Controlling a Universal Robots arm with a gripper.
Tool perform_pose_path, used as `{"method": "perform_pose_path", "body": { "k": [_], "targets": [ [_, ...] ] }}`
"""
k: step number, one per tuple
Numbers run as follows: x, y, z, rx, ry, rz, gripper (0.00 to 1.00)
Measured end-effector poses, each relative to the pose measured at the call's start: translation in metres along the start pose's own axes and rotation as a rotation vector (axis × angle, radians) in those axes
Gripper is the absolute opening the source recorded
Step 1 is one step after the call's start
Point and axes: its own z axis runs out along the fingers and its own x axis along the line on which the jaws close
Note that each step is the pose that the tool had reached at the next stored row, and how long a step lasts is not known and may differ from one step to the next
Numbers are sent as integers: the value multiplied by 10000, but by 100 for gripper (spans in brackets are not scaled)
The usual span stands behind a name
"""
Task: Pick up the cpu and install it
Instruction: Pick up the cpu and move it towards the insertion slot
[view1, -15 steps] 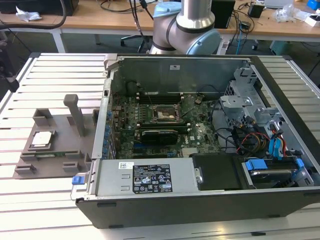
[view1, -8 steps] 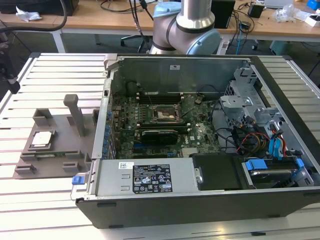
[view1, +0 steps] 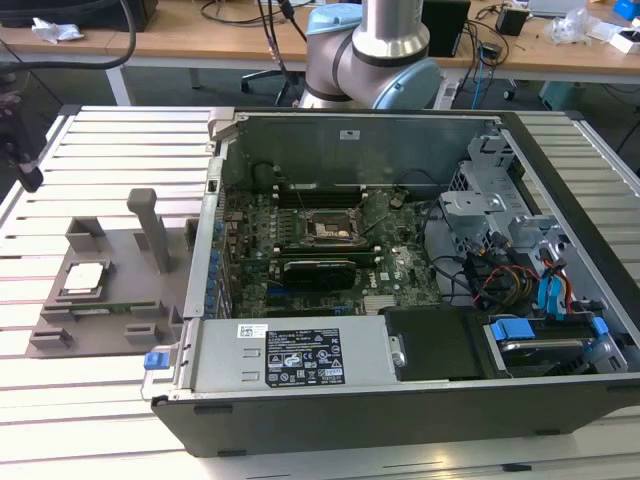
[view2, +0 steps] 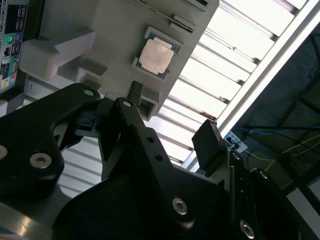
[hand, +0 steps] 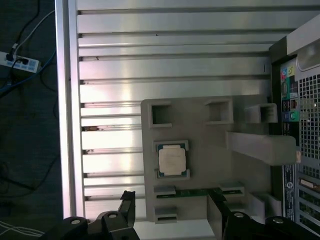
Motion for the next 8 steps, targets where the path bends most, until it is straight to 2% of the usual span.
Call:
{"method": "perform_pose_path", "body": {
  "k": [8],
  "targets": [
    [2, 0, 66, 0, 0, 0, 68]
  ]
}}
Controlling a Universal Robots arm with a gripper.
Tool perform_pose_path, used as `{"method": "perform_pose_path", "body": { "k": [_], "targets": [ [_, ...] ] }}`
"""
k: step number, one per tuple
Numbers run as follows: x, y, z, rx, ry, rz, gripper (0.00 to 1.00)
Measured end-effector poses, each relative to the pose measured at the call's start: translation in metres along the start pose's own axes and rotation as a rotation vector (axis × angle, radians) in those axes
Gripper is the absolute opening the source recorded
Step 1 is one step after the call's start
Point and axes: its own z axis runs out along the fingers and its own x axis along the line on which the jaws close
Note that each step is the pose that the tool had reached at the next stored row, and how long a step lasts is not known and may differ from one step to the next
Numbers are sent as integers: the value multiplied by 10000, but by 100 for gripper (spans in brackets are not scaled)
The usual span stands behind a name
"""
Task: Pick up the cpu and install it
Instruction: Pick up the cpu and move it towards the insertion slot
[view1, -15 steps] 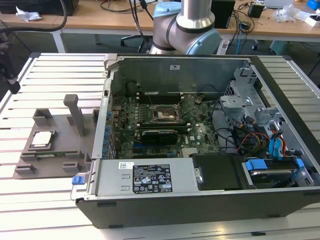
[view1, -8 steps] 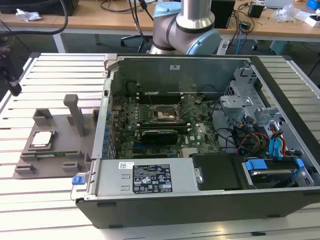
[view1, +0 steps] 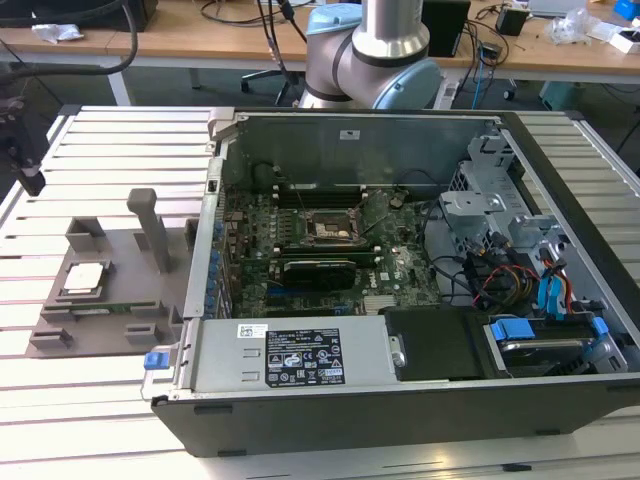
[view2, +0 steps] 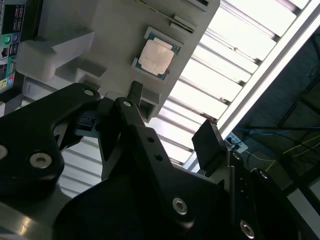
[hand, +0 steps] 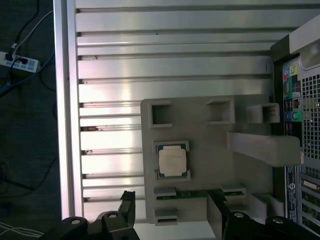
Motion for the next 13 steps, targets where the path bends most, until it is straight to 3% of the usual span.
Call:
{"method": "perform_pose_path", "body": {
  "k": [3, 7, 10, 13],
  "targets": [
    [-1, 0, 76, 25, -2, -8, 68],
    [-23, 5, 135, 201, -8, -126, 68],
    [-49, 15, 185, 282, -12, -276, 68],
    [-57, 20, 208, 299, -12, -319, 68]
  ]
}}
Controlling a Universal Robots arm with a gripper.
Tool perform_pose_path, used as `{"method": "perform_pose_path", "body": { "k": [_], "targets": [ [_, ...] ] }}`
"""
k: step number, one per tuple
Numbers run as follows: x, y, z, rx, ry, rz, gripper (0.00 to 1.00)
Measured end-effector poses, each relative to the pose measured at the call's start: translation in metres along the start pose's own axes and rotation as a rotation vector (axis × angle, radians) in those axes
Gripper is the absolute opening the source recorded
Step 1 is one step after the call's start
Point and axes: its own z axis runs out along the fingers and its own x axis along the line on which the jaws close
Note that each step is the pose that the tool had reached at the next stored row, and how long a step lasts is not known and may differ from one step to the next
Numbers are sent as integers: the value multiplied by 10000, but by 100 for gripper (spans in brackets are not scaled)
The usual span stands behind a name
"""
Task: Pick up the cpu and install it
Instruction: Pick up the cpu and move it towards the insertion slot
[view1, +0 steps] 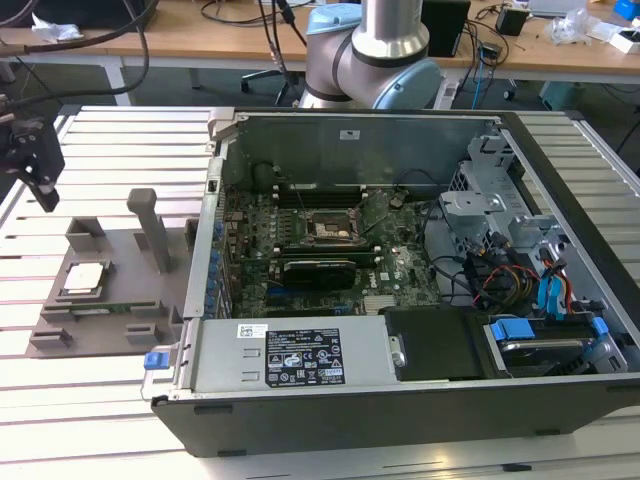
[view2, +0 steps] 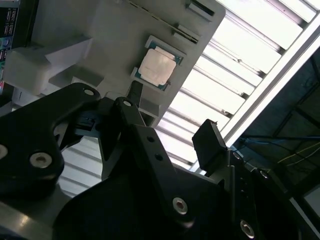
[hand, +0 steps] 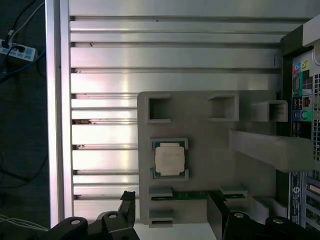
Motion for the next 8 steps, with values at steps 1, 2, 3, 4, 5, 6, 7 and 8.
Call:
{"method": "perform_pose_path", "body": {
  "k": [1, 2, 3, 4, 5, 6, 7, 8],
  "targets": [
    [-3, 0, 10, 0, 1, -2, 68],
    [-4, 0, 17, 0, -1, -2, 68],
    [-4, 0, 23, -1, -1, -1, 68],
    [-6, 0, 30, 0, 0, -2, 68],
    [-6, 0, 35, -1, -1, -2, 68],
    [-7, 0, 41, 0, -1, -2, 68],
    [-8, 1, 49, -1, -1, -2, 68],
    [-8, 1, 55, -1, -1, -2, 68]
  ]
}}
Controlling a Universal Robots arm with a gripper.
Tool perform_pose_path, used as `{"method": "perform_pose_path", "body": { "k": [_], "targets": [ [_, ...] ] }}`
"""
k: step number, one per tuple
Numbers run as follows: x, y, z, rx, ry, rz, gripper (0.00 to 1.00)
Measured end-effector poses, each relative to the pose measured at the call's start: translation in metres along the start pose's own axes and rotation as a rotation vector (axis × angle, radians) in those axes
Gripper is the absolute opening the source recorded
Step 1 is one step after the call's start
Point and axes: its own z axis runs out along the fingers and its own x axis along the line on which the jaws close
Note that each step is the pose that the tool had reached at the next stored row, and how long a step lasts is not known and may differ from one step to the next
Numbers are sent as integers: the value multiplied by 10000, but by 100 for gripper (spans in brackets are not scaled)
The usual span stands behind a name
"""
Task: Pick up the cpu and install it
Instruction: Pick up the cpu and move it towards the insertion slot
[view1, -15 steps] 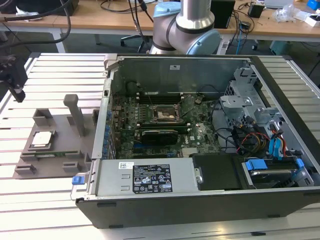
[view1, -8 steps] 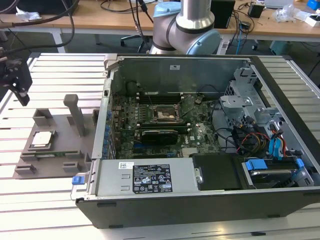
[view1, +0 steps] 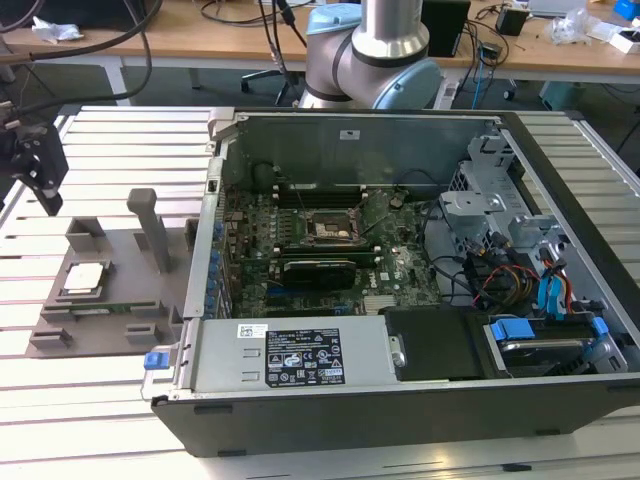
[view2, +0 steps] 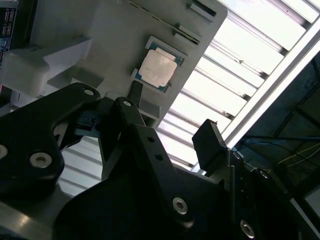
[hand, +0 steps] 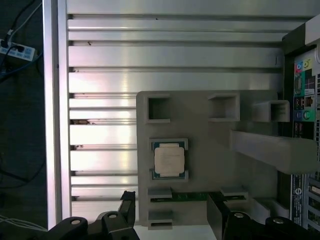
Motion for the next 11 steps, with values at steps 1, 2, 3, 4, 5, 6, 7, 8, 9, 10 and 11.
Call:
{"method": "perform_pose_path", "body": {
  "k": [1, 2, 3, 4, 5, 6, 7, 8, 9, 10, 11],
  "targets": [
    [-1, 0, 7, 0, 0, 0, 68],
    [-1, 0, 12, 0, 1, 0, 68],
    [-1, 1, 18, 1, 1, 0, 68],
    [-1, 1, 22, 0, 1, 0, 68],
    [-2, 1, 27, 0, 1, 0, 68],
    [-3, 1, 39, 0, 0, 0, 68],
    [-3, 1, 48, 1, 1, 0, 68],
    [-3, 2, 53, 1, 0, 0, 68],
    [-4, 2, 56, 0, 0, 0, 68],
    [-4, 2, 60, 0, 0, 0, 68],
    [-4, 2, 66, 0, 0, 0, 68]
  ]
}}
